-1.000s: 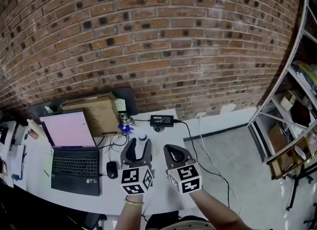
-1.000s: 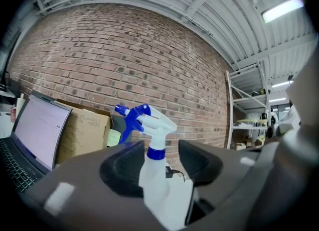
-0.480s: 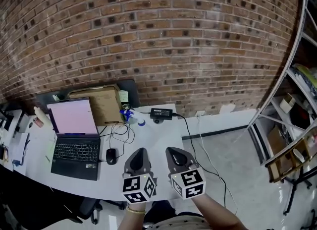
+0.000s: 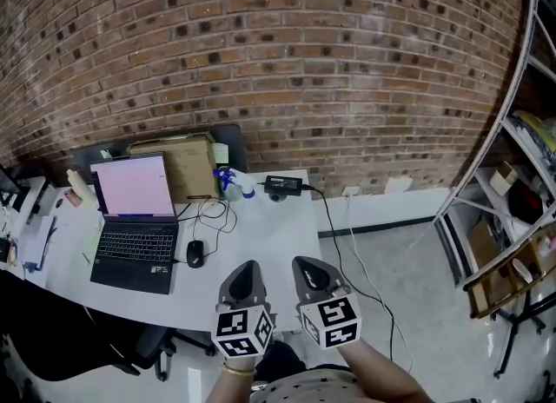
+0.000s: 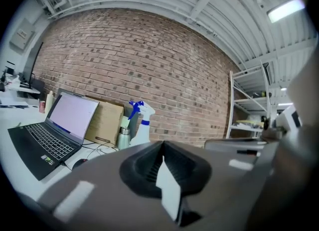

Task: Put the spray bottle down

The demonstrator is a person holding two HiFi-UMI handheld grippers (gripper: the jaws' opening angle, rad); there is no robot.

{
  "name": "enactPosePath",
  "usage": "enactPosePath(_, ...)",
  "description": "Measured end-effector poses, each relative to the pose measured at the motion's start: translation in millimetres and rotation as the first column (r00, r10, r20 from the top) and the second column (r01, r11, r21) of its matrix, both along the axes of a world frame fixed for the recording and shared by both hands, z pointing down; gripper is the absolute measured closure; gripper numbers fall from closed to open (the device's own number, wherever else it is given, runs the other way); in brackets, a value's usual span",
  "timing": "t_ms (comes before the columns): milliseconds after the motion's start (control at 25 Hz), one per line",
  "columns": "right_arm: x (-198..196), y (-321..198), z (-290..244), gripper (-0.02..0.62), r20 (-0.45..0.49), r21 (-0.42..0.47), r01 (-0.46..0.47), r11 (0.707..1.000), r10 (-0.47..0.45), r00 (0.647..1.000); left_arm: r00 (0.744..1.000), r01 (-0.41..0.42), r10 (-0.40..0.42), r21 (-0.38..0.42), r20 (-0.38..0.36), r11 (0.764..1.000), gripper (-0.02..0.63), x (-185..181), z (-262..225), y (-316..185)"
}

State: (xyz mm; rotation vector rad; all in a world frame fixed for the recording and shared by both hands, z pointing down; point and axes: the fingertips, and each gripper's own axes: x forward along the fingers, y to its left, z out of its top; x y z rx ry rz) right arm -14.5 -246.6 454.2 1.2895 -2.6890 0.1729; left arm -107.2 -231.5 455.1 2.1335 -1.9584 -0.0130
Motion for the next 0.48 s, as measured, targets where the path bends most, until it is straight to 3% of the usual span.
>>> enactPosePath(480,0.8,7.5,-10.0,0.597,0.015,0.023,-0.005,1.000,0.005,1.000,0.999,-0.029,0.028,0.021,0.018,0.999,0.597,5.6,-11.6,2.5)
